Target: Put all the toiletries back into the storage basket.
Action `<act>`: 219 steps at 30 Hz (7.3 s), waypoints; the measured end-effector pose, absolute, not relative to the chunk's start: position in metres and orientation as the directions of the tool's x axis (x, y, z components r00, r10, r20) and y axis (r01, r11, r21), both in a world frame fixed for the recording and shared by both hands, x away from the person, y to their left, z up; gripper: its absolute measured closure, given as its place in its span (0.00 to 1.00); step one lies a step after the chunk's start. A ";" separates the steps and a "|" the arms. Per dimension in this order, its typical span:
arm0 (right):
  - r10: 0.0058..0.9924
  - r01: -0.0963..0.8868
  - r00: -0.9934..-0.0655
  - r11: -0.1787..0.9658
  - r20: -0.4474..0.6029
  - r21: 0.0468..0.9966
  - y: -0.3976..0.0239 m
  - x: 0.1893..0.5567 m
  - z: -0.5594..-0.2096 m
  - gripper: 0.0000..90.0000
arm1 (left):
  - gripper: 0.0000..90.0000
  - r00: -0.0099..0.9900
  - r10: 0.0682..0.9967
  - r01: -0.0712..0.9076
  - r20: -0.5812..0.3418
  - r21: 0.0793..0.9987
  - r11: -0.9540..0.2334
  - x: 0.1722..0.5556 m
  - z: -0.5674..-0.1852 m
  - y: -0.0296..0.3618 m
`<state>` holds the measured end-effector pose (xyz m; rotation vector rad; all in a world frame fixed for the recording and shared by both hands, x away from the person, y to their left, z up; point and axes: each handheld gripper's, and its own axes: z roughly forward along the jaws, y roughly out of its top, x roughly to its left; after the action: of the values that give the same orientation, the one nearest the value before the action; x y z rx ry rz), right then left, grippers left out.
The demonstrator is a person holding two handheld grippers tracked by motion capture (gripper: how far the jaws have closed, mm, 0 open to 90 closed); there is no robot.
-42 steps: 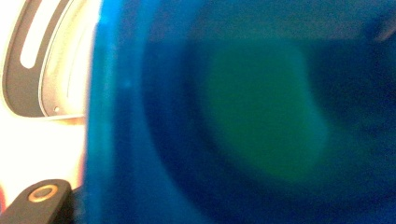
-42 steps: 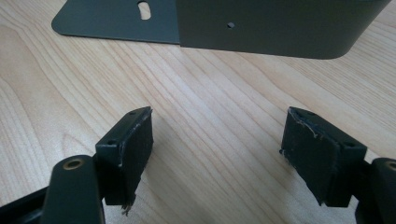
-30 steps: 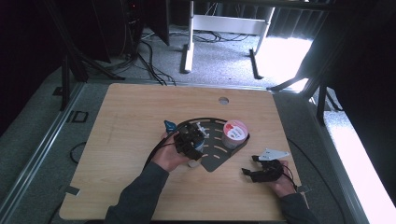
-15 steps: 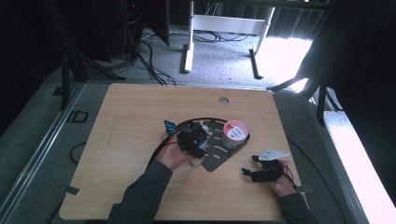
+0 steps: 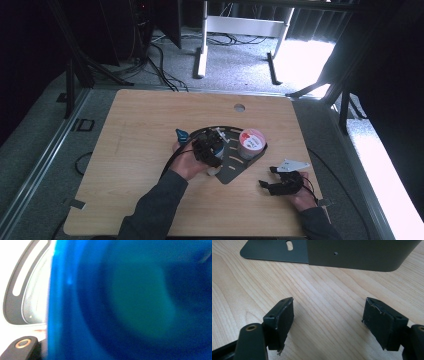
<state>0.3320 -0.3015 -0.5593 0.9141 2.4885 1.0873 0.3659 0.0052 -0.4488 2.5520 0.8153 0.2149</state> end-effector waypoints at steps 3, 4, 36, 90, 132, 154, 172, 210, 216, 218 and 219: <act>0.647 0.441 -0.762 0.518 0.001 0.733 -0.302 0.332 -0.559 0.27 | 0.61 0.811 0.585 0.514 0.013 0.461 -0.723 0.367 -0.449 0.004; 0.647 0.441 -0.762 0.518 0.001 0.733 -0.302 0.332 -0.559 0.27 | 0.61 0.812 0.584 0.513 0.014 0.459 -0.725 0.368 -0.449 0.003; 0.644 0.438 -0.765 0.519 0.001 0.734 -0.302 0.332 -0.559 0.27 | 0.61 0.795 0.606 0.527 0.020 0.474 -0.705 0.382 -0.456 -0.012; 0.641 0.440 -0.767 0.518 0.008 0.734 -0.302 0.332 -0.559 0.27 | 0.61 0.755 0.656 0.545 0.028 0.531 -0.649 0.432 -0.447 -0.041; 0.638 0.438 -0.770 0.517 0.010 0.736 -0.302 0.333 -0.559 0.27 | 0.61 0.692 0.721 0.552 0.038 0.615 -0.563 0.465 -0.466 -0.054; 0.638 0.440 -0.770 0.515 0.014 0.736 -0.303 0.333 -0.559 0.27 | 0.61 0.657 0.754 0.563 0.022 0.651 -0.509 0.469 -0.466 -0.053; 0.638 0.440 -0.770 0.515 0.014 0.736 -0.303 0.333 -0.559 0.27 | 0.61 0.678 0.735 0.561 0.007 0.642 -0.523 0.473 -0.471 -0.057; 0.636 0.439 -0.771 0.515 0.015 0.736 -0.303 0.333 -0.559 0.27 | 0.60 0.694 0.720 0.548 -0.010 0.657 -0.518 0.478 -0.466 -0.060; 0.636 0.438 -0.772 0.517 0.012 0.735 -0.303 0.332 -0.559 0.27 | 0.56 0.690 0.723 0.560 -0.016 0.646 -0.520 0.477 -0.472 -0.060; 0.636 0.438 -0.772 0.517 0.013 0.736 -0.303 0.333 -0.559 0.27 | 0.55 0.684 0.729 0.568 -0.027 0.647 -0.509 0.476 -0.474 -0.058; 0.636 0.438 -0.772 0.517 0.013 0.736 -0.303 0.333 -0.559 0.27 | 0.53 0.683 0.730 0.570 -0.029 0.645 -0.508 0.476 -0.475 -0.057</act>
<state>0.3326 -0.3027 -0.5592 0.9057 2.5016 1.1038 0.4763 -0.0572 -0.4747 2.2583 0.9939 0.3266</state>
